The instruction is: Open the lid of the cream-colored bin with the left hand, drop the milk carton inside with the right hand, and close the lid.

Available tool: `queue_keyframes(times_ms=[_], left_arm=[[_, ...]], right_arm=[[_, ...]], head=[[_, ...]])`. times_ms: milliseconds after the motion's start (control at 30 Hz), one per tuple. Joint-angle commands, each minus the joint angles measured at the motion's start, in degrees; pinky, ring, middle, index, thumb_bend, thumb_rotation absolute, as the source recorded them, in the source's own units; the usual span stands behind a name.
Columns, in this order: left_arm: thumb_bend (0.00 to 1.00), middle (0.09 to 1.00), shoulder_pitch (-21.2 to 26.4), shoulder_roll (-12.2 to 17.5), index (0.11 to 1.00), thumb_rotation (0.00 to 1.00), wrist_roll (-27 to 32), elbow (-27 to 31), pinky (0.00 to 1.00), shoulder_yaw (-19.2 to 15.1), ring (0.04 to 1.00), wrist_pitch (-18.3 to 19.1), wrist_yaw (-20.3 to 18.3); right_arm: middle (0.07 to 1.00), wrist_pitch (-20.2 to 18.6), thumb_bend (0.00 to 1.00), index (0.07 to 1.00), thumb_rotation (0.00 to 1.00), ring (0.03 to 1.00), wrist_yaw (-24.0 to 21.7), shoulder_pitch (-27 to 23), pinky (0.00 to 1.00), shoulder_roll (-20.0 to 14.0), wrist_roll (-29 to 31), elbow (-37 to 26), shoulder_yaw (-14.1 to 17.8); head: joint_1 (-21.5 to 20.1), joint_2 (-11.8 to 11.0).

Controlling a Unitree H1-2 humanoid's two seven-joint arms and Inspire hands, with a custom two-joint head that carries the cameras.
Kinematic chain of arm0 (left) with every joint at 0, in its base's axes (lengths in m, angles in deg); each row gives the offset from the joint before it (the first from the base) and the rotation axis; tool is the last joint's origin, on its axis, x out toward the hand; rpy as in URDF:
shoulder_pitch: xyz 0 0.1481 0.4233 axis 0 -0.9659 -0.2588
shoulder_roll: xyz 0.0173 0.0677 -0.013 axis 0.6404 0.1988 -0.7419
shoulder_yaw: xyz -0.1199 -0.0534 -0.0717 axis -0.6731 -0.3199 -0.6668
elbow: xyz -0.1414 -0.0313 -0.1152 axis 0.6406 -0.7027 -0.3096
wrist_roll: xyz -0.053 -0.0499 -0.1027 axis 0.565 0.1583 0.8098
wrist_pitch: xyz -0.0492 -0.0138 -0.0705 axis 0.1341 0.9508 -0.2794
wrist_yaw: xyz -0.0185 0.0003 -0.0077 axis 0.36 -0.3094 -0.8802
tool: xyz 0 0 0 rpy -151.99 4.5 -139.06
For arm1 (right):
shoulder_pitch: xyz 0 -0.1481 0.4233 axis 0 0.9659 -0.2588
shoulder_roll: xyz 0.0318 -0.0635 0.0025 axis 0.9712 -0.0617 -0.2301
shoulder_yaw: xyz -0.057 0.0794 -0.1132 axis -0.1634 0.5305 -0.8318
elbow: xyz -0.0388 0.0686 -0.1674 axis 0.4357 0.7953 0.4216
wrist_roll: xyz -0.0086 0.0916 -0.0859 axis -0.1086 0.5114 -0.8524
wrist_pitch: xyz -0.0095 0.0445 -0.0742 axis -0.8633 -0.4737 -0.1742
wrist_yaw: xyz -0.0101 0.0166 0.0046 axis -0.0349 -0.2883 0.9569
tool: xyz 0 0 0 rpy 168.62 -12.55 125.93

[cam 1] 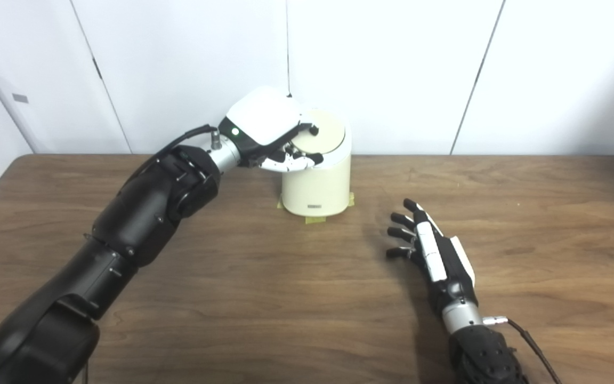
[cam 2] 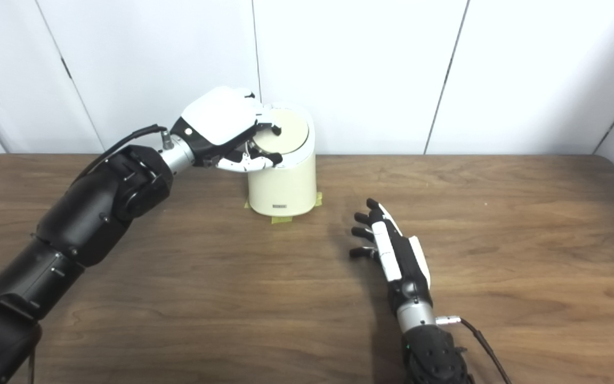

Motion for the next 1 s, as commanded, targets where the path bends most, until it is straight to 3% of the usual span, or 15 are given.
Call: queue_keyframes(times_ms=[0,300,600,967], left_arm=[[0.48,0.758,0.88,0.55,0.735,0.99,-0.89,1.51,0.88,0.22,0.812,-0.7,1.68],[0.48,0.736,-0.77,0.57,0.709,1.0,-4.49,2.12,0.86,1.43,0.795,-1.39,4.45],[0.47,0.749,-1.77,1.06,0.708,1.0,-5.59,3.4,0.88,2.23,0.81,-0.42,-0.28],[0.52,0.78,-2.87,0.79,0.73,1.0,-4.63,3.58,0.86,2.84,0.824,2.66,-6.67]], right_arm=[[0.834,0.54,0.49,0.908,1.0,0.785,0.01,-1.39,0.64,-0.2,-0.52,-1.17,-0.09],[0.836,0.16,0.51,0.907,1.0,0.789,0.23,-1.26,0.65,-0.05,-0.98,-1.65,-0.21],[0.828,-0.28,0.5,0.906,1.0,0.782,0.19,-1.35,0.64,-0.22,-2.26,-1.84,-0.42],[0.831,-1.44,0.5,0.908,1.0,0.782,0.15,-1.11,0.64,-0.06,-2.7,-3.35,-0.72]], head=[[-0.12,0.19],[-0.56,1.02],[-0.72,1.52],[-0.81,2.09]])
